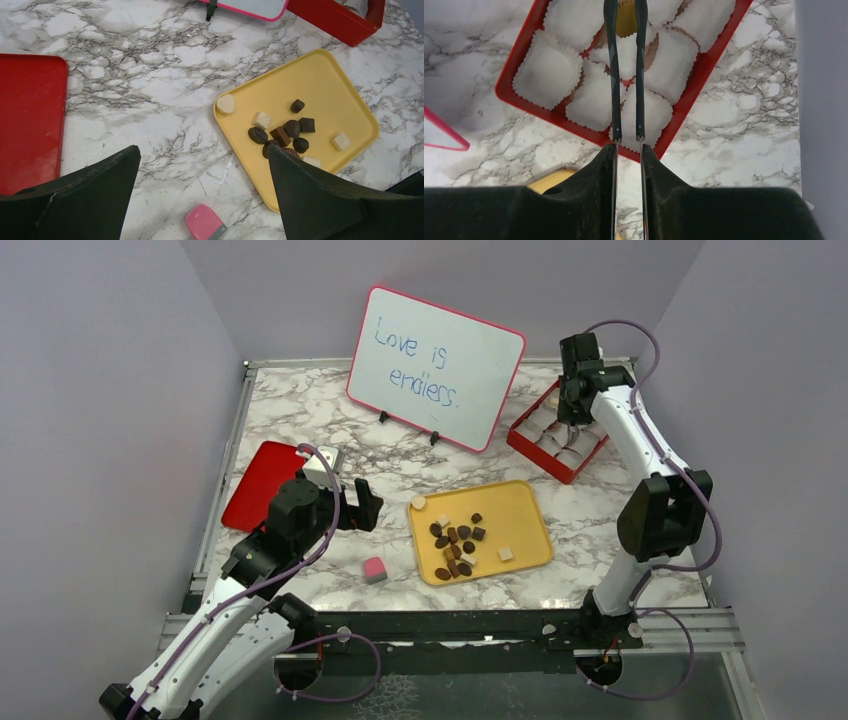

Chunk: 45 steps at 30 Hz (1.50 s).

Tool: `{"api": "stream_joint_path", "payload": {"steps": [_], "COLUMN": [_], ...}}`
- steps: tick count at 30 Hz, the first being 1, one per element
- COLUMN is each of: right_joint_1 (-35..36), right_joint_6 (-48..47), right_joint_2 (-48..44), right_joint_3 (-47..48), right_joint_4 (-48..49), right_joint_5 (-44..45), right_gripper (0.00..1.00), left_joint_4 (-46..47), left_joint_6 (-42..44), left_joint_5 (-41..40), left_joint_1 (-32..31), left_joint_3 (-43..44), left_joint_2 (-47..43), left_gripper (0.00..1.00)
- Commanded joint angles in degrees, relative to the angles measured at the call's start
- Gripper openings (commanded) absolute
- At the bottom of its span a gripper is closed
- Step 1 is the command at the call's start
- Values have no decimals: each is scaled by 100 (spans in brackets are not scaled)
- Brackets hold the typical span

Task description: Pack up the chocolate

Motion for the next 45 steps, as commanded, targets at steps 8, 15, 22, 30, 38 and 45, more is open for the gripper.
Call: {"api": "stream_joint_path", "payload": {"steps": [8, 15, 22, 30, 38, 45], "right_joint_1": [-692, -852, -898, -901, -904, -899], "right_joint_6": [-87, -176, -285, -246, -221, -168], "right_joint_2": [628, 928, 1209, 1333, 1378, 1341], "right_joint_3": [251, 190, 411, 522, 644, 805], "right_joint_4": [717, 1013, 1118, 973, 826, 620], "right_joint_5": [-210, -411, -383, -333, -275, -143], "right_gripper": [25, 25, 25, 28, 34, 37], "left_joint_4": [152, 151, 151, 143, 143, 143], "left_joint_6": [14, 19, 18, 15, 8, 0], "left_joint_5": [176, 143, 141, 111, 111, 95], "left_joint_1": [34, 35, 35, 34, 34, 34], "left_joint_3": [-48, -49, -55, -56, -62, -66], "left_joint_2": [0, -45, -47, -110, -115, -133], "left_gripper": [99, 99, 99, 99, 99, 99]}}
